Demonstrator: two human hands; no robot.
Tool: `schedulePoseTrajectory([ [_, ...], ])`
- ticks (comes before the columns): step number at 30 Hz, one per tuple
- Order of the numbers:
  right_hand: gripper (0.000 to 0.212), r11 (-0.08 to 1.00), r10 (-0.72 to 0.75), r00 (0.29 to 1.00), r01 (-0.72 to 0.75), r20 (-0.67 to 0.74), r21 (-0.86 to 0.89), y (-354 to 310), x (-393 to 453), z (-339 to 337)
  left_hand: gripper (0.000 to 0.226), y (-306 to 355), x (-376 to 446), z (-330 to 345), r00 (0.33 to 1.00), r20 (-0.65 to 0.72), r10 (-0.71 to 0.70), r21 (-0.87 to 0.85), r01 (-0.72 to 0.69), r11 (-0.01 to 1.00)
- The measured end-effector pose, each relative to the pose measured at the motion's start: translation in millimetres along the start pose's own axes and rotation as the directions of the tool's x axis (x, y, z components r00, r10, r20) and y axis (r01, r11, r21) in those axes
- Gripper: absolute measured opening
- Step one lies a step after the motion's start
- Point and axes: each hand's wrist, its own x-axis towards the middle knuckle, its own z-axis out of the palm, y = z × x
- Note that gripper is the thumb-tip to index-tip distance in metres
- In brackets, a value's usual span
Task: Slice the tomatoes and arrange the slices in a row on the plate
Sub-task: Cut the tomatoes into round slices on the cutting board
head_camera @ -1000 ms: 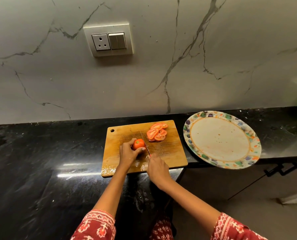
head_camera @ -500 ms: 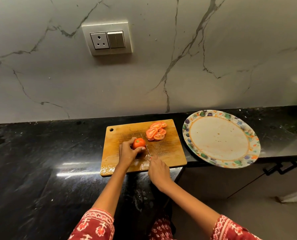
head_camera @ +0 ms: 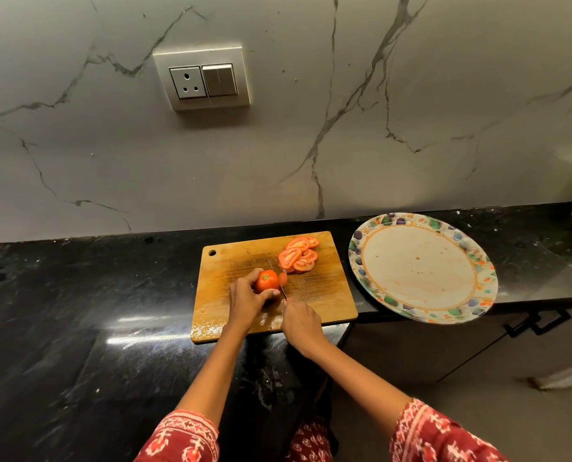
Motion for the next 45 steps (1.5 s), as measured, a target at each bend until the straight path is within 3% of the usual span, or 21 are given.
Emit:
schedulePoseTrajectory([
  [8, 0.027, 0.996, -0.024, 1.000, 0.024, -0.007, -0.082, 23.1, -18.6, 2.9, 0.060, 0.4, 4.1, -2.3, 1.000, -0.015, -0.002, 0.007, 0.002, 1.000],
  [12, 0.026, 1.000, -0.007, 0.997, 0.007, -0.072, -0.004, 23.6, -14.3, -9.3, 0.064, 1.1, 4.1, -1.2, 1.000, 0.015, -0.021, -0.013, 0.021, 1.000],
  [21, 0.031, 0.992, 0.018, 0.998, -0.010, -0.060, 0.125, -1.5, -12.5, -17.8, 0.061, -0.7, -0.2, -1.9, 1.000, 0.012, 0.001, -0.017, -0.001, 1.000],
  [45, 0.028, 0.988, 0.090, 0.996, -0.088, -0.011, 0.125, -19.8, -1.4, -26.3, 0.066, -9.6, 9.2, 3.5, 0.996, 0.085, -0.026, 0.002, 0.026, 1.000],
])
